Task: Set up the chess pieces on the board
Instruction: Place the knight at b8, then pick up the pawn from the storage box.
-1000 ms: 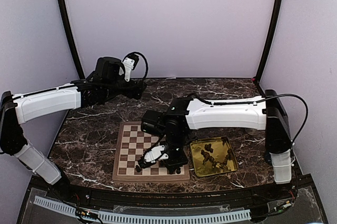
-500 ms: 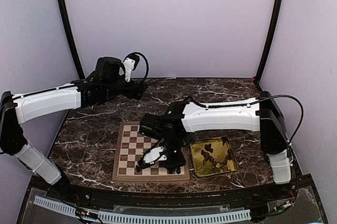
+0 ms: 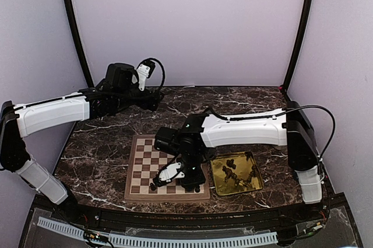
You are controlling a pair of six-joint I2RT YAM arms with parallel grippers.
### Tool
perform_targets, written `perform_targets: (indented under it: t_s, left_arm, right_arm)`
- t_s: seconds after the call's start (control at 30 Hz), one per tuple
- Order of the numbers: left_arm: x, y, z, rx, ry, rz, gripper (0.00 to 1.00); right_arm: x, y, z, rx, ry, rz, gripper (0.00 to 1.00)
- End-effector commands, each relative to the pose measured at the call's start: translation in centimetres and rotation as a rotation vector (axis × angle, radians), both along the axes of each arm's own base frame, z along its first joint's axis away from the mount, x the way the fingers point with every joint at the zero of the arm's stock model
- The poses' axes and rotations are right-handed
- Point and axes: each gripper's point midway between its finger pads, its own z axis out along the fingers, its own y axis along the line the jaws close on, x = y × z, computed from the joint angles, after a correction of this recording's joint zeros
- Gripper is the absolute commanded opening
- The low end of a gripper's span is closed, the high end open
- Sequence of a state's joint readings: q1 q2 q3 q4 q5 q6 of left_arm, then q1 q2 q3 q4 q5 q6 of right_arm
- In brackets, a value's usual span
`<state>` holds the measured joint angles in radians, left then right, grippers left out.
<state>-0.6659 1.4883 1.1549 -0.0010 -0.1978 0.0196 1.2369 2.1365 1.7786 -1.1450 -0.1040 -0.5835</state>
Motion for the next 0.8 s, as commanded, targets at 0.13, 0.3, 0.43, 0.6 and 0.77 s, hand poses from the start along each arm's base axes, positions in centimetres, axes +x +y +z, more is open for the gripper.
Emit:
perform_targets:
  t_s: [0.13,0.3,0.43,0.6,0.77]
  left_arm:
    - [-0.4,0.1,0.6,-0.006,-0.014,-0.017,0.93]
    - [-0.5,0.0,0.7,-0.007,-0.015,-0.022,0.93]
    - [-0.4,0.0,0.6,-0.003,-0.013,-0.021,0.93]
    - [-0.3,-0.3,0.0,0.003,0.000,-0.025,0.93]
    - [-0.2,-0.5,-0.3,0.002,0.014,-0.032,0.93]
  right_arm:
    - [0.2,0.8,4.9,0.108,-0.022,-0.010,0.38]
    - [2.2,-0.6,8.2,0.181,-0.001,-0.078,0.40]
    - [5.0,-3.3,9.6,0.223,-0.021,-0.175,0.40]
    - [9.4,-8.3,9.6,0.232,-0.011,-0.358,0.40]
    - [12.1,-13.7,7.1,0.174,-0.008,-0.526,0.38]
